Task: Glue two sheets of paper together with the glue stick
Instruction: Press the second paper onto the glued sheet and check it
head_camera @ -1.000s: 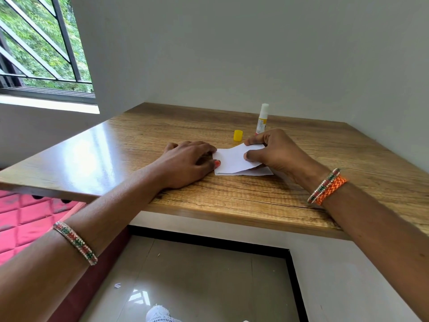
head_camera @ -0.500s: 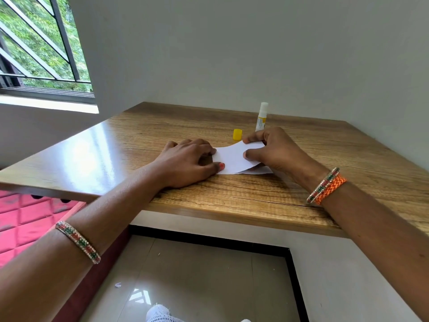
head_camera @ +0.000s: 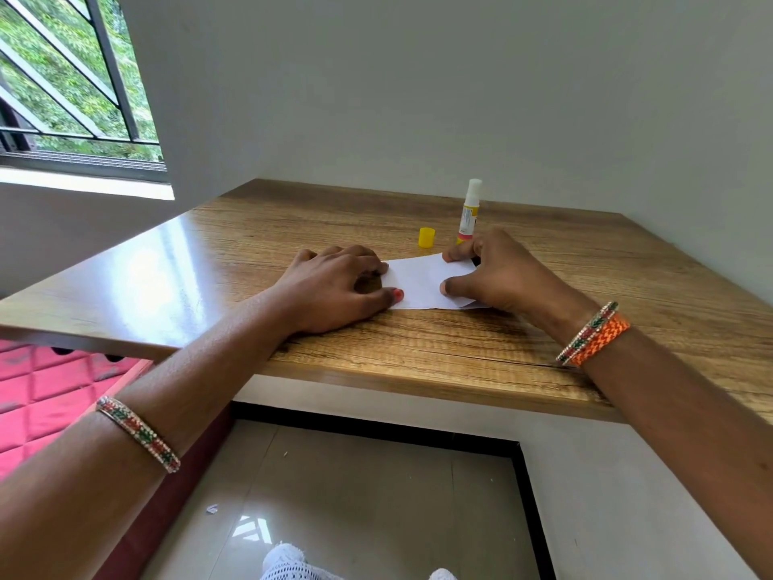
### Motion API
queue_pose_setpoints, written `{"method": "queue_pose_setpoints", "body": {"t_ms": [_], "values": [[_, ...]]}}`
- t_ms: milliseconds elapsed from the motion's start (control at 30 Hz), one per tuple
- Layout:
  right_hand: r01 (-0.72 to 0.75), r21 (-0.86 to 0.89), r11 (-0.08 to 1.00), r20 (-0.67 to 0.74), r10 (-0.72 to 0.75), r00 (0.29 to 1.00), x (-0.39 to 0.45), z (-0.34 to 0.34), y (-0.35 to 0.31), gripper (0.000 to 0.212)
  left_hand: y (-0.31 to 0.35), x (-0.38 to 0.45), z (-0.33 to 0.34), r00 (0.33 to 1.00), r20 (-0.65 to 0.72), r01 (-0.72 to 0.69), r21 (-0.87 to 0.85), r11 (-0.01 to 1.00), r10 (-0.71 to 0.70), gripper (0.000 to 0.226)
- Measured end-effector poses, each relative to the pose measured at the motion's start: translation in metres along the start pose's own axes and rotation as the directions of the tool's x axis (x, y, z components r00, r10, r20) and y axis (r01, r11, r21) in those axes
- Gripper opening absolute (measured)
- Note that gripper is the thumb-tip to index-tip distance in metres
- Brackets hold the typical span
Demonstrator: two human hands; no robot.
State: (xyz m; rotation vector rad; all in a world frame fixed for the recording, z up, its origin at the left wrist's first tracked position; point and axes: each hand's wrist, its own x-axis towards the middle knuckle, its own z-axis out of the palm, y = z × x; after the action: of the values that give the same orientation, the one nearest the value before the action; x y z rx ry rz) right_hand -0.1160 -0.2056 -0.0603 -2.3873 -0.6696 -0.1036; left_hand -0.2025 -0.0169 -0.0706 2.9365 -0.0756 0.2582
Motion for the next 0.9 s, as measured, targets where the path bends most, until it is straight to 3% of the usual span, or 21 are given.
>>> {"method": "queue_pose_setpoints", "body": {"t_ms": [233,333,433,500,600,667,767,900], "values": [[-0.042,-0.054,0.998,0.031,0.044,0.999,0.001,-0.003,0.004,0.055,0.0,0.0,-0.001,1.0,0.004,-0.001,0.01,1.0,0.001,0.059],[-0.094,-0.186,0.978,0.082,0.111,0.99,-0.002,-0.008,0.006,0.041,0.0,0.0,0.0,1.0,0.007,-0.007,0.014,1.0,0.007,0.06],[-0.105,-0.426,0.899,-0.092,0.072,0.993,-0.009,-0.009,0.002,0.044,-0.002,0.001,0.001,1.0,0.013,-0.009,0.018,1.0,0.009,0.067],[0.004,-0.518,0.855,-0.138,-0.088,0.986,-0.011,-0.003,-0.008,0.05,-0.003,0.002,0.003,1.0,0.016,-0.01,0.025,1.0,0.01,0.072],[0.277,-0.366,0.889,0.174,-0.227,0.958,-0.013,0.017,-0.03,0.057,-0.004,0.002,0.004,1.0,0.006,-0.023,0.03,0.999,0.022,0.083],[0.289,-0.248,0.925,0.38,-0.182,0.907,-0.01,0.03,-0.036,0.066,-0.004,0.001,0.003,1.0,0.014,-0.028,0.024,0.999,0.027,0.091],[0.261,-0.259,0.93,0.468,-0.115,0.876,-0.003,0.036,-0.03,0.072,-0.004,0.001,0.003,1.0,0.025,-0.018,0.02,1.0,0.018,0.092],[0.25,-0.321,0.913,0.474,-0.073,0.877,-0.005,0.032,-0.023,0.071,-0.006,0.001,0.004,0.999,0.049,-0.017,0.008,1.0,0.016,0.09]]}}
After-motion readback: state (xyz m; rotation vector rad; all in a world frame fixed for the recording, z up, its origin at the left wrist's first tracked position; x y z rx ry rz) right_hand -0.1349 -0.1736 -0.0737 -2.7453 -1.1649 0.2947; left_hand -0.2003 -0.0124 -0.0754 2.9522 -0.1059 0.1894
